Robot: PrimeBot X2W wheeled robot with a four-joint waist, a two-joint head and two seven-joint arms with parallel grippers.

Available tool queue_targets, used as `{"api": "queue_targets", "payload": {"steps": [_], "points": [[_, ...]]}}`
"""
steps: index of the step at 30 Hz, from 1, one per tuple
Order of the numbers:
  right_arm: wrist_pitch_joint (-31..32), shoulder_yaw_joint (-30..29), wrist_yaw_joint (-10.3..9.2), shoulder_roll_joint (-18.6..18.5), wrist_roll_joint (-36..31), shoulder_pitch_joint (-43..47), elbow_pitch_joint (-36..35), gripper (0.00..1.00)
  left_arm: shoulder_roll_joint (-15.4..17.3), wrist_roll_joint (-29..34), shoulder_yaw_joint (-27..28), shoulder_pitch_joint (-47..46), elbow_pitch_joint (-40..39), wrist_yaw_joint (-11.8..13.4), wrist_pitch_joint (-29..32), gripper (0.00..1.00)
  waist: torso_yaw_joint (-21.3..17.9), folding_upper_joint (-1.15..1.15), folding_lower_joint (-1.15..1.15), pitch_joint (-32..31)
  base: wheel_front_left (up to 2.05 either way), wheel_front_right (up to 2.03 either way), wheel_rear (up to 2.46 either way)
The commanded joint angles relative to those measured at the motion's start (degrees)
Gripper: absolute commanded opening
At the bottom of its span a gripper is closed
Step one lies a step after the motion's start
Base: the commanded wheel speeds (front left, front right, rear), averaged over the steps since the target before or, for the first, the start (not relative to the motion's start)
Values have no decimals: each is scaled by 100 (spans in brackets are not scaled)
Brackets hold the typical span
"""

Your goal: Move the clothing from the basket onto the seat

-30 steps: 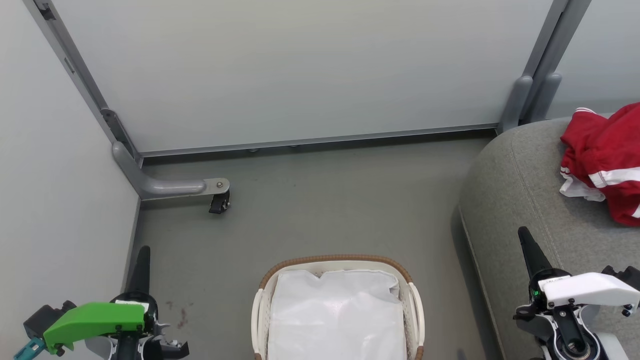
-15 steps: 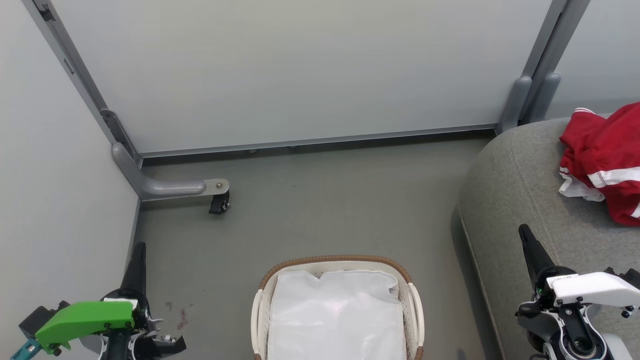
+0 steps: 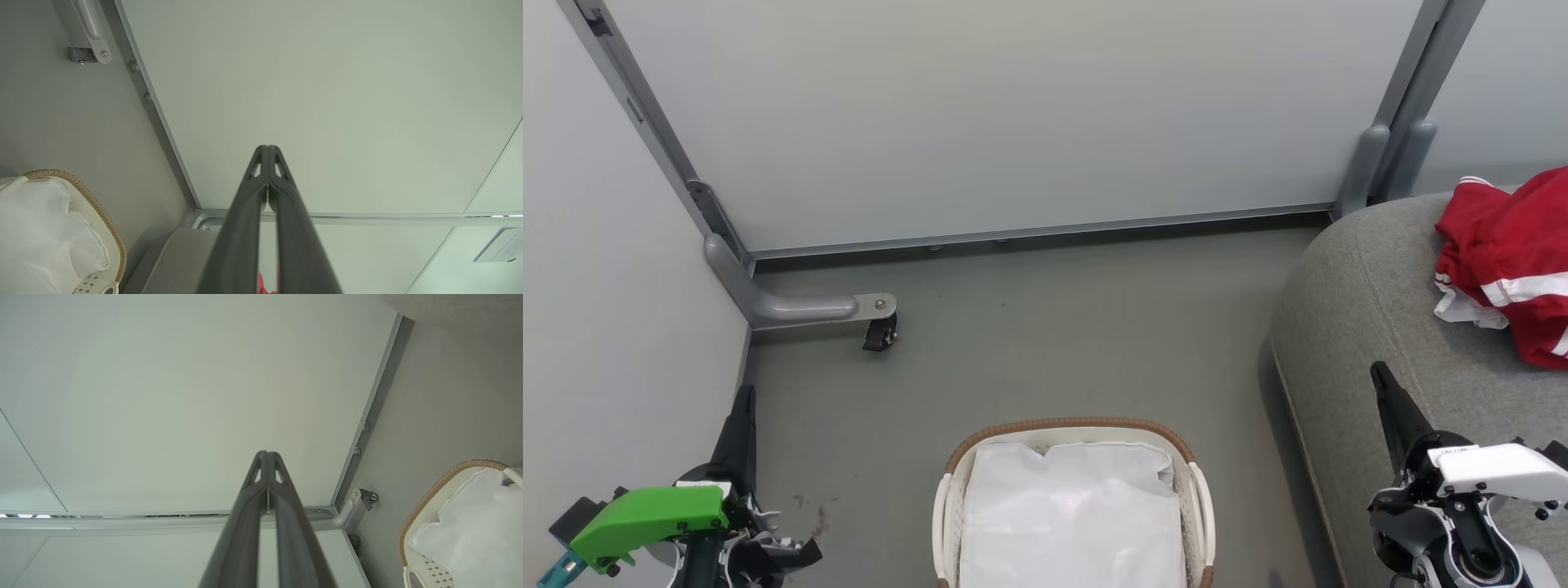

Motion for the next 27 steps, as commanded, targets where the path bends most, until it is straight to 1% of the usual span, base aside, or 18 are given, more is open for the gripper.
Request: {"api": "queue_targets", "payload": {"steps": [1, 4, 27], "points": [[42, -21, -2, -36, 130, 61, -29, 0, 27, -117, 40, -88, -30, -33, 44, 0, -1, 0, 0, -1, 0, 0, 0], [75, -27, -2, -37, 240, 64, -42, 0, 27, -208, 57, -91, -39, -40, 67, 0, -3, 0, 0, -3, 0, 0, 0], [64, -24, -2, -36, 228, 65, -40, 0, 25, -194, 55, -87, -33, -39, 70, 0, -3, 0, 0, -4, 0, 0, 0]]}}
